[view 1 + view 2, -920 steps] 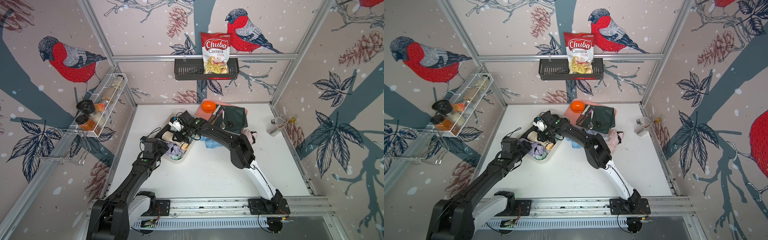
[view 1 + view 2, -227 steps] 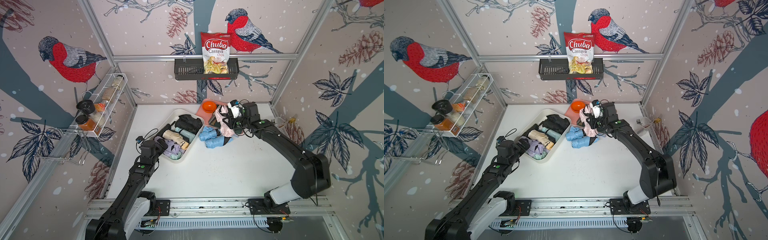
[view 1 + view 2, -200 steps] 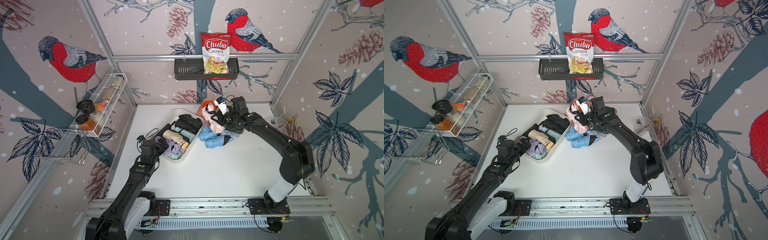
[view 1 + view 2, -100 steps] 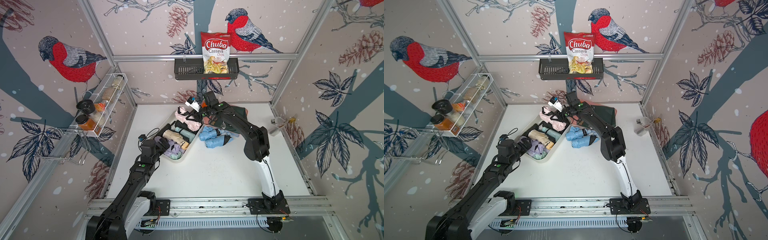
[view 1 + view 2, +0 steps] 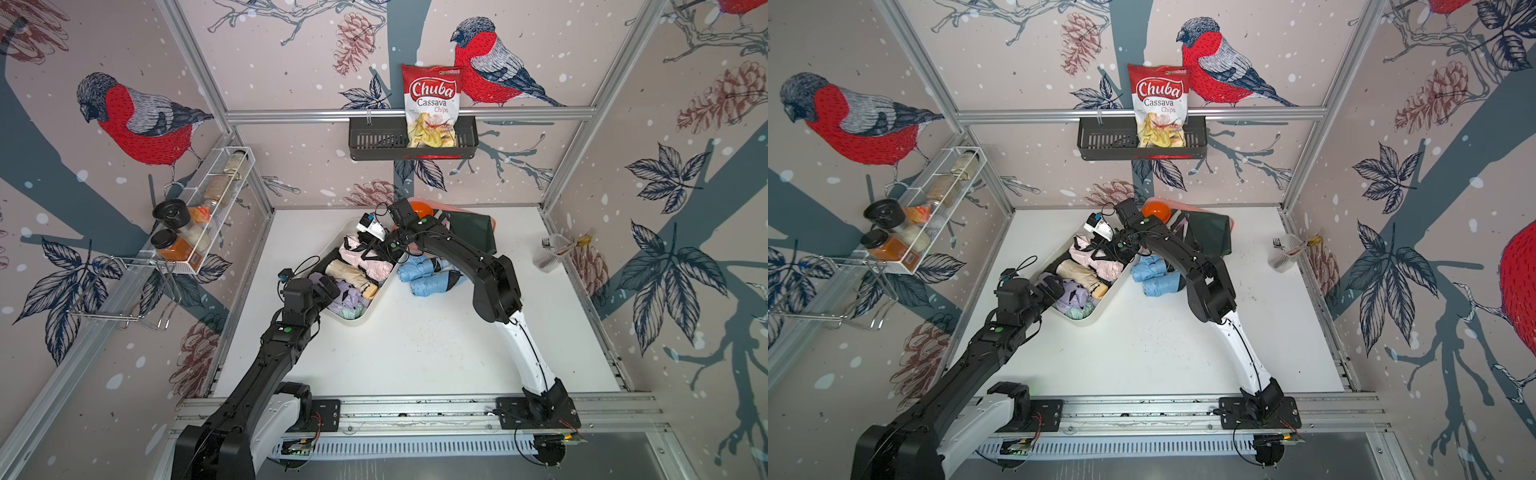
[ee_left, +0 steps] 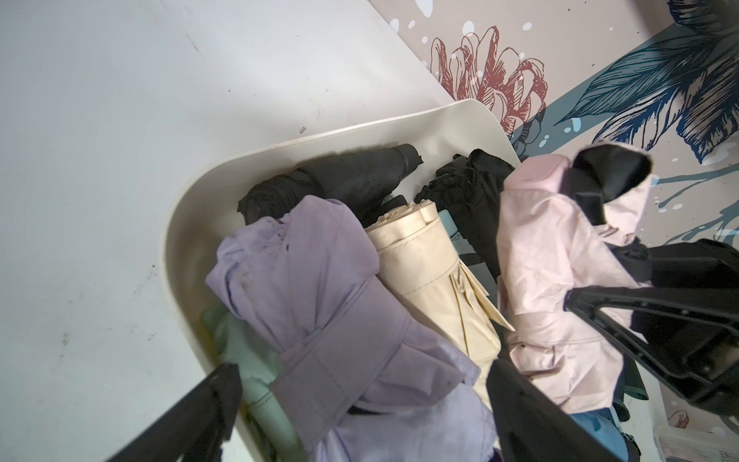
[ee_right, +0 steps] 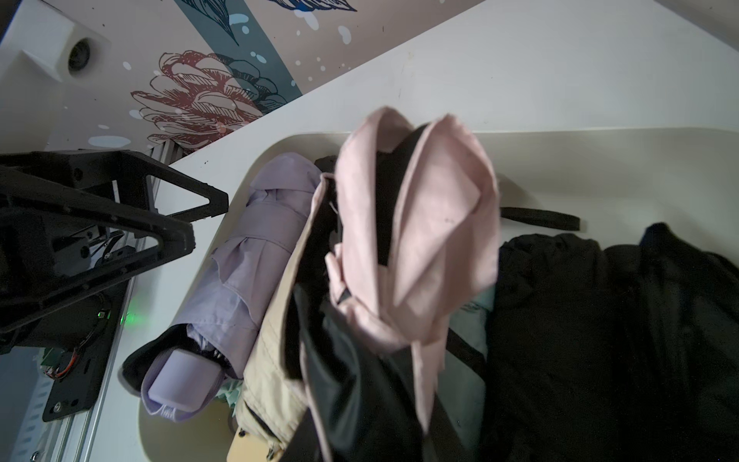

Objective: Put the umbrella into the storage box
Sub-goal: Place the umbrella in the storage box.

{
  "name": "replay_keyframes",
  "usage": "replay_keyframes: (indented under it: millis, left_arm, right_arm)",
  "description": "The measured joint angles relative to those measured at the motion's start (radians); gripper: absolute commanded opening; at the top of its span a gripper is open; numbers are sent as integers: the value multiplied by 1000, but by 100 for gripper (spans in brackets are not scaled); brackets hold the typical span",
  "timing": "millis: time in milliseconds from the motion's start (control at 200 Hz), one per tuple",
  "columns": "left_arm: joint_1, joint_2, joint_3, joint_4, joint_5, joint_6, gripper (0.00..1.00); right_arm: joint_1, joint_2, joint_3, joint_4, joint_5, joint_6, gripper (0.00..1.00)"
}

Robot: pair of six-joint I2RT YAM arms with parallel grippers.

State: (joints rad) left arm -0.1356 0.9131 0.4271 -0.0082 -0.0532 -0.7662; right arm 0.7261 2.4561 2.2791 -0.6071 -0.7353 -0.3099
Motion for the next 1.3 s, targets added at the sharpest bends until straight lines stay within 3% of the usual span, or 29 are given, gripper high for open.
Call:
replay_keyframes:
  millis: [220, 715, 860, 1001, 1126, 1301]
  left_arm:
    - [0, 6, 5, 2, 0, 6, 99]
    - [-1, 25, 7, 3, 0, 6, 99]
    - [-2, 25, 8, 3, 0, 6, 99]
    - [-3, 24, 8, 3, 0, 6, 99]
    - [-4, 20, 8, 2, -1, 6, 99]
    - [-4, 14, 8, 2, -3, 6, 99]
  right_arm:
    - [6, 29, 12, 3, 0, 23, 34]
    - [22, 105, 45, 37, 6, 77, 40]
    - [27, 108, 56, 32, 24, 77, 47]
    - [29, 97, 57, 21, 54, 83, 68]
    - [30, 71, 56, 0, 79, 109, 81]
    - [21, 18, 56, 0, 100, 130, 85]
